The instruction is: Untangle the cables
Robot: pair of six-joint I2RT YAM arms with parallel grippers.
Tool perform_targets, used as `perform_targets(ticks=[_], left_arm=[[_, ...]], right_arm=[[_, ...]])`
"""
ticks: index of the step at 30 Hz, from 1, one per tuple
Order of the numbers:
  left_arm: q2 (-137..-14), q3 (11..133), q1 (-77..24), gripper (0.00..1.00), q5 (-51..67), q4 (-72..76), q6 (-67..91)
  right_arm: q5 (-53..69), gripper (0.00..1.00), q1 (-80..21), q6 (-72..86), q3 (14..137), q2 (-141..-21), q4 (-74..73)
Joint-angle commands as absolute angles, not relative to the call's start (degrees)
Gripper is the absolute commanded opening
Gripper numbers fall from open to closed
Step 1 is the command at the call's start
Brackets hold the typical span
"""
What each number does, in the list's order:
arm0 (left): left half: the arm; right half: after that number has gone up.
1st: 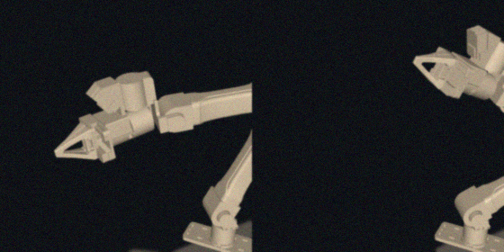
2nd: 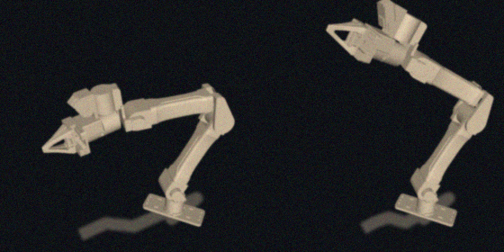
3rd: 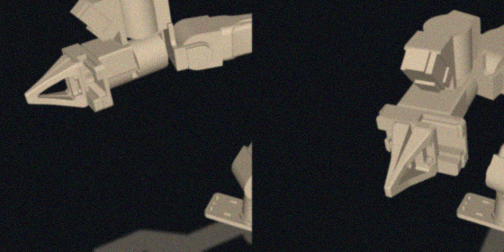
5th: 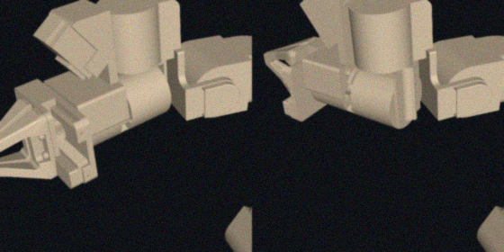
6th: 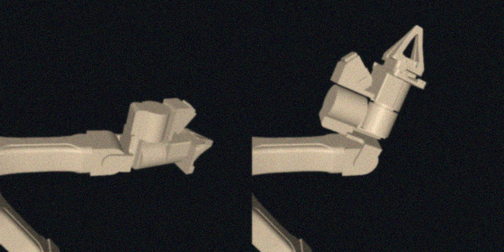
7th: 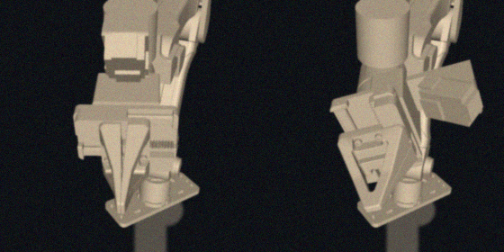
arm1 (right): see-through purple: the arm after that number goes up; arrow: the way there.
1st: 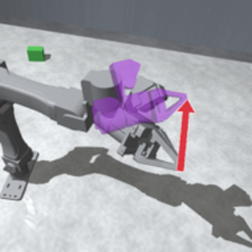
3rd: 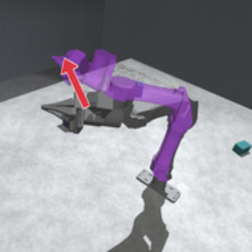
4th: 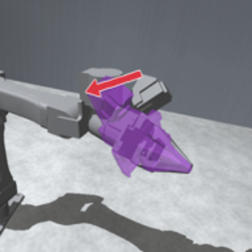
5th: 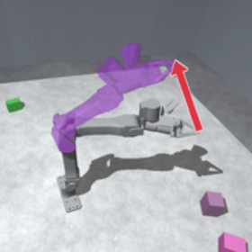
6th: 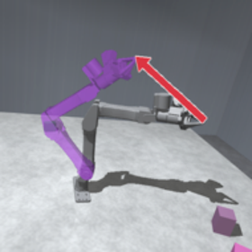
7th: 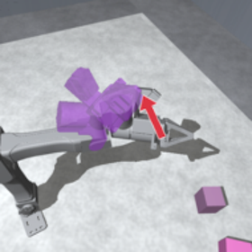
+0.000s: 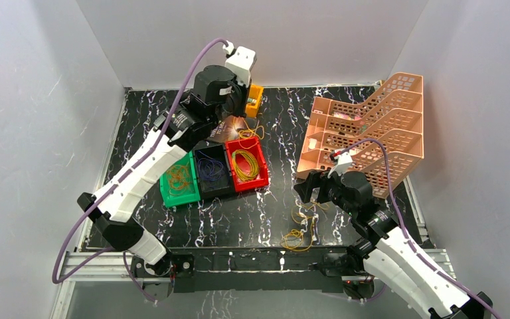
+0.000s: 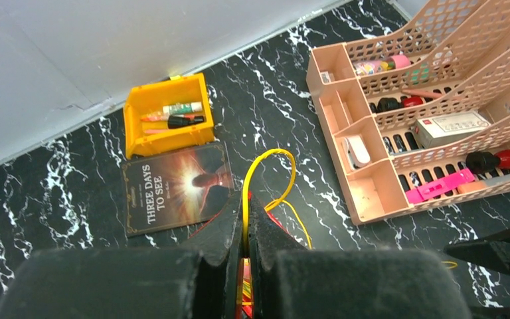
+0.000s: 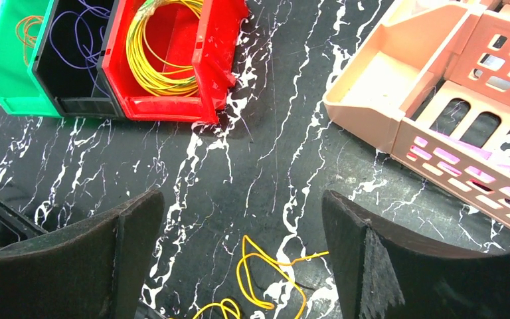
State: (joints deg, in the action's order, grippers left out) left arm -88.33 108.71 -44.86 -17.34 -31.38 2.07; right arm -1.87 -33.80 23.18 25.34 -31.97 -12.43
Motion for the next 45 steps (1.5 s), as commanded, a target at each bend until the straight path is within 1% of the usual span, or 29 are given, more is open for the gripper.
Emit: perform_targets(ticks=[1, 4, 6, 14, 22, 36, 45], left_arm=[[-85.34, 106.36, -45.09, 0.00, -15.44, -31.20, 4.07], [-85.32, 104.58, -45.09, 0.00, -14.57, -31.15, 5.24], [-85.32, 103.37, -45.09, 0.00, -14.24, -31.20, 5.89], [-85.37, 98.48, -45.09, 0.00, -15.74, -31.49, 7.08], [-86.51, 96.07, -44.53, 0.00, -17.49, -30.43, 5.90], [-88.28, 84.71, -40.25, 0.00, -14.07, -24.72, 6.82], [-89.86, 81.84, -37.27, 0.00, -12.81, -23.42, 7.21]], right_arm=[[-3.36, 0.94, -33.88, 23.09, 28.06, -32.21, -10.36], [-2.84, 0.90, -33.92, 23.83, 27.75, -32.52, -9.83], [-2.85, 0.89, -33.89, 24.14, 27.45, -32.52, -9.51], [-3.01, 0.88, -33.93, 24.26, 26.86, -32.37, -8.98], [-2.41, 0.88, -33.91, 24.43, 26.65, -33.22, -8.09], [-2.34, 0.88, -33.88, 24.59, 25.97, -33.66, -7.75], [-2.10, 0.88, -33.92, 24.79, 25.58, -33.87, -7.29]])
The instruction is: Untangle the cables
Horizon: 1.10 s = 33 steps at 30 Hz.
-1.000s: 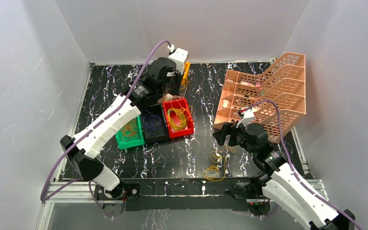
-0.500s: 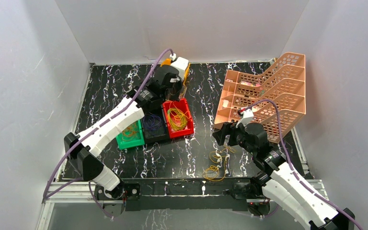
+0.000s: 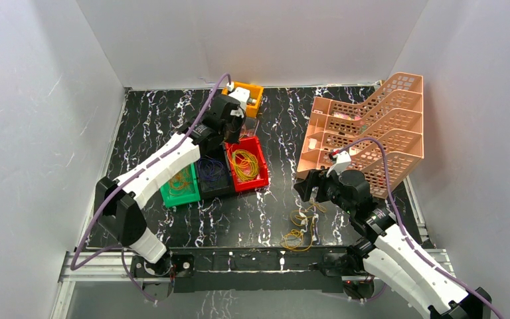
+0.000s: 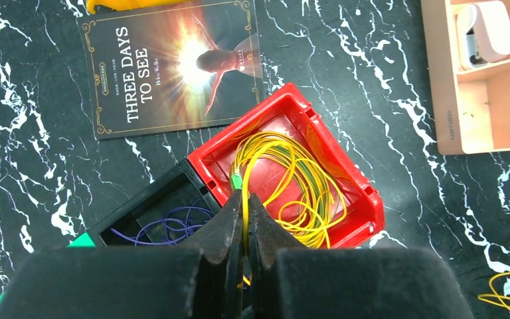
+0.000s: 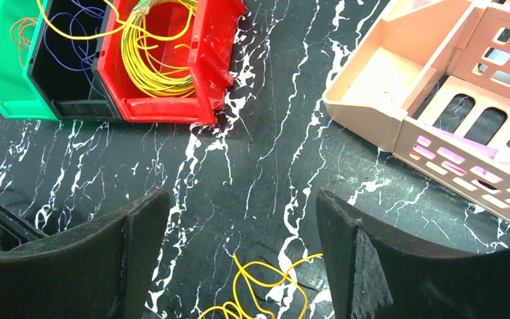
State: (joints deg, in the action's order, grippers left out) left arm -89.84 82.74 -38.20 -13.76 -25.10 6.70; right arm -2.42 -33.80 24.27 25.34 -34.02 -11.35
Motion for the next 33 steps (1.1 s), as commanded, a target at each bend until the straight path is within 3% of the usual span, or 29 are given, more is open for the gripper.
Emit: perform_targets(ticks=[1, 11, 33], left_arm=[[-90.17, 81.78, -37.05, 0.00, -12.47, -23.20, 7.21], [-96.94, 82.70, -36.83, 0.00, -3.72, -20.63, 9.37], [-108.86, 81.33, -36.83, 0.00, 1.70, -18.01, 11.96]], right_arm=[[-2.08, 0.88, -33.90, 24.79, 25.51, -33.84, -7.29], [-2.08, 0.88, -33.93, 24.77, 25.18, -34.15, -7.03], [-2.25, 0.89, -33.87, 24.35, 24.70, -34.60, -6.81]])
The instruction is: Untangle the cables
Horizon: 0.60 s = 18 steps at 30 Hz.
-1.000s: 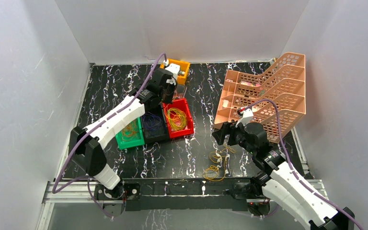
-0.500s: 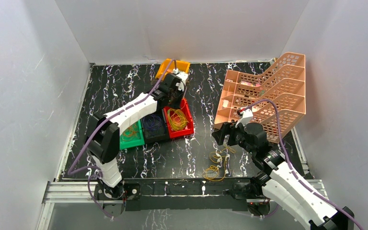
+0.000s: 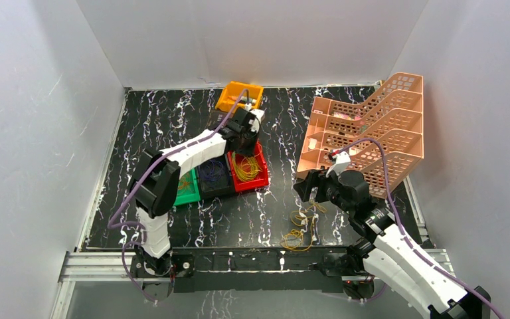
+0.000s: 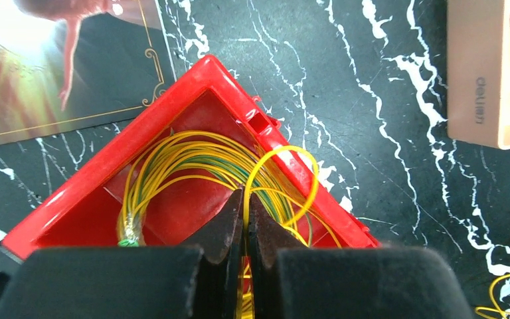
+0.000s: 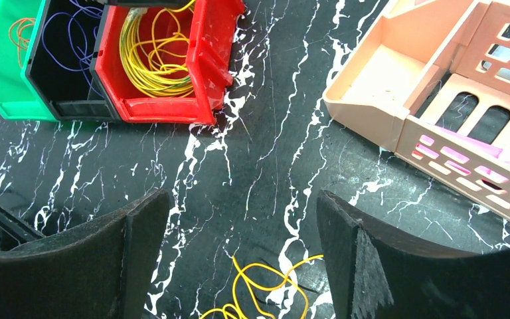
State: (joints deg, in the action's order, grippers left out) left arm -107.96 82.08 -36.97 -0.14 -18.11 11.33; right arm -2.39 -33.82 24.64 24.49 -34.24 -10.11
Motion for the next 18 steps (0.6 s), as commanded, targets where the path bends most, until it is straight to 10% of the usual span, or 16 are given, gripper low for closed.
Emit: perform_targets(ticks=[1, 18], left_arm=[[-109.27, 81.26, -36.85, 0.00, 1.71, -18.02, 11.95], [-109.76, 79.88, -36.76, 0.00, -12.04, -22.66, 12.56]], right_arm=[[-2.16, 0.89, -33.88, 24.35, 24.70, -34.67, -6.77], [-1.47, 0.89, -33.86, 24.61, 24.26, -35.60, -5.63]])
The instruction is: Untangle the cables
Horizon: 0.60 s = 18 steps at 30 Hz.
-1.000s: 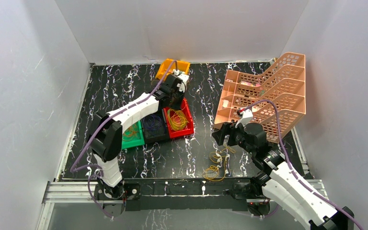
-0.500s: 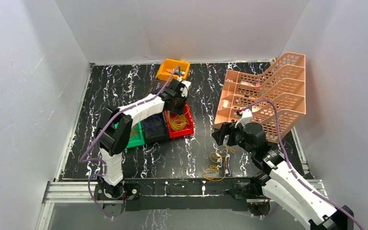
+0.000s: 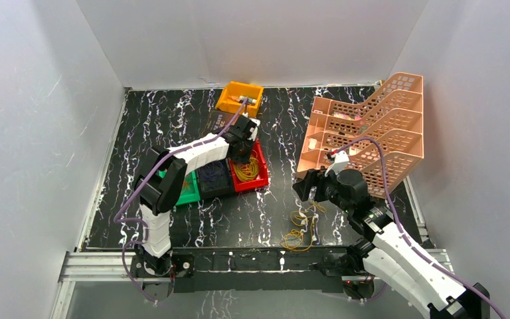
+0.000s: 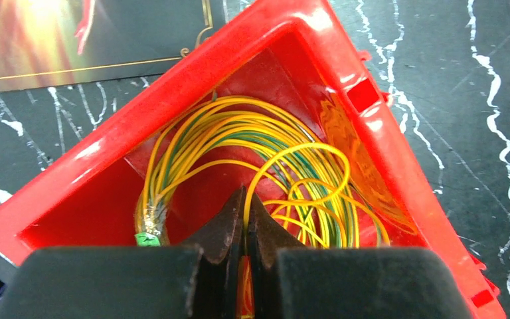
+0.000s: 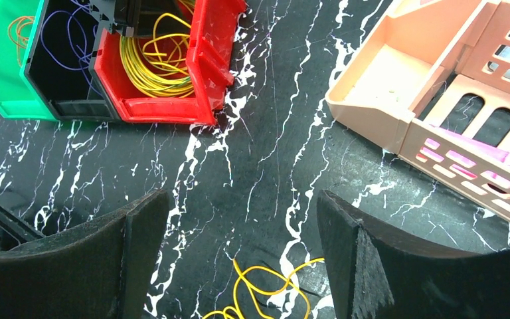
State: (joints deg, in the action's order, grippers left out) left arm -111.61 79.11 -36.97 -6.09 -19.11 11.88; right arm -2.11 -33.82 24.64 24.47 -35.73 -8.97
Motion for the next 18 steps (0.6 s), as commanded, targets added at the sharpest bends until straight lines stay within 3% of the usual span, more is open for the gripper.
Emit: perform_targets(ticks=[1, 12, 18], left_arm=[[-109.66, 79.89, -36.74, 0.00, -12.93, -23.00, 12.64], [-108.24, 79.98, -36.74, 0.00, -15.61, -24.17, 12.99], [-106.14, 82.14, -36.74, 0.15, -14.00, -24.17, 12.75]], right_arm=[[-1.46, 0.89, -33.87, 24.69, 24.18, -35.53, -5.63], [-1.32, 0.89, -33.87, 24.70, 24.17, -35.68, -5.54], [-1.31, 0.89, -33.86, 24.79, 24.17, -35.77, -5.30]])
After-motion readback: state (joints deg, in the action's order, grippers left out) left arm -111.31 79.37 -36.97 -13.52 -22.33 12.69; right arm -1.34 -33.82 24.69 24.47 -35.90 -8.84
